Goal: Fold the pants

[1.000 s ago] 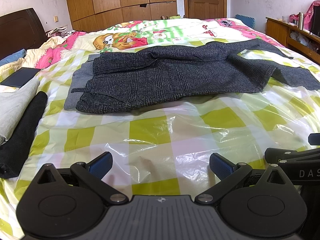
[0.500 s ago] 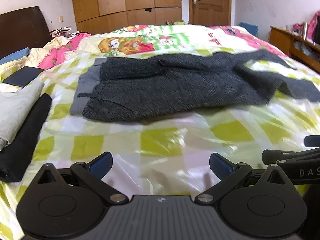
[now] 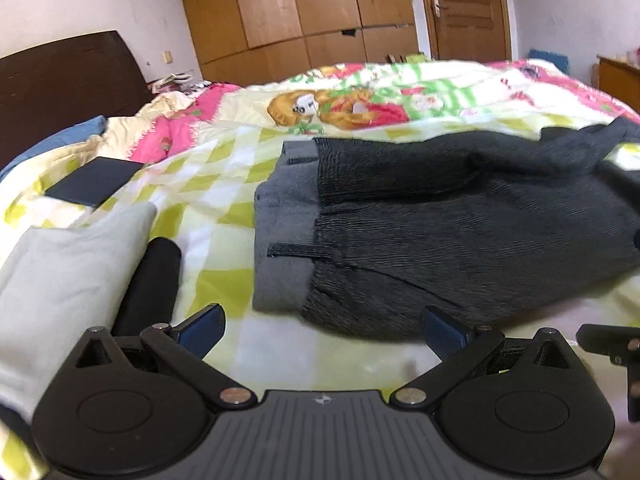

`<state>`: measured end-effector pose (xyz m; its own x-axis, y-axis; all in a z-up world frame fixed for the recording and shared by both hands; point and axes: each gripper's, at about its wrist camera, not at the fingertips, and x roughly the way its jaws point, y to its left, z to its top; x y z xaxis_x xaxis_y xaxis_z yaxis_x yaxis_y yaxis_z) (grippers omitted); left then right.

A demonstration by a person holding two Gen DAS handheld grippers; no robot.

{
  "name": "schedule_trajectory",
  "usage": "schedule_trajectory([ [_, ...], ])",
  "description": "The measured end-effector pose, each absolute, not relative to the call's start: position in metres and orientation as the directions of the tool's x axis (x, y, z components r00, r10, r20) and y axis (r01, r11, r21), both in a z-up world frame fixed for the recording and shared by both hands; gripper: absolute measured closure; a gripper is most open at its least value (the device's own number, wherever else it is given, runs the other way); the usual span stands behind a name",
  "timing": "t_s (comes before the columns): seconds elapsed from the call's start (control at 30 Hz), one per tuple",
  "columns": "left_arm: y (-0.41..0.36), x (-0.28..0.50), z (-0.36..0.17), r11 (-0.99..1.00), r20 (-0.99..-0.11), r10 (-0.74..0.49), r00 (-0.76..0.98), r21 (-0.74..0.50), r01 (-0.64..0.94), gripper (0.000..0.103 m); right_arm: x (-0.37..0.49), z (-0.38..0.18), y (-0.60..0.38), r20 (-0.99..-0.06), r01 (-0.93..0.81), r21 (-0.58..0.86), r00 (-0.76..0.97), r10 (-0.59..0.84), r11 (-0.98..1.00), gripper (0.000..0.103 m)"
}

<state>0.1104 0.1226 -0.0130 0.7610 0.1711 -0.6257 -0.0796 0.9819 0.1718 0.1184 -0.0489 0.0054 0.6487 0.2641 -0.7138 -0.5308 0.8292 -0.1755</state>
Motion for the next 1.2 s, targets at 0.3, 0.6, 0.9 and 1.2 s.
schedule_trajectory([
  [0.3,0.150,0.153,-0.036,0.991,-0.684,0.034,0.729,0.119,0.065,0.000,0.155,-0.014,-0.008,-0.746,-0.701,-0.181,0.555,0.368,0.690,0.011],
  [0.6,0.161,0.155,-0.032,0.989,-0.726,-0.026,0.687,0.082,0.124,0.024,0.166,-0.016,0.005,-0.803,-0.768,-0.108,0.442,0.400,0.631,0.035],
  [0.9,0.178,0.138,-0.024,0.986,-0.759,-0.019,0.651,0.093,0.137,0.040,0.146,-0.011,0.027,-0.812,-0.809,-0.146,0.427,0.398,0.570,0.056],
  [1.2,0.184,0.113,-0.016,0.982,-0.783,-0.005,0.622,0.112,0.149,0.041,0.133,-0.005,0.036,-0.856,-0.829,-0.012,0.298,0.423,0.560,0.072],
])
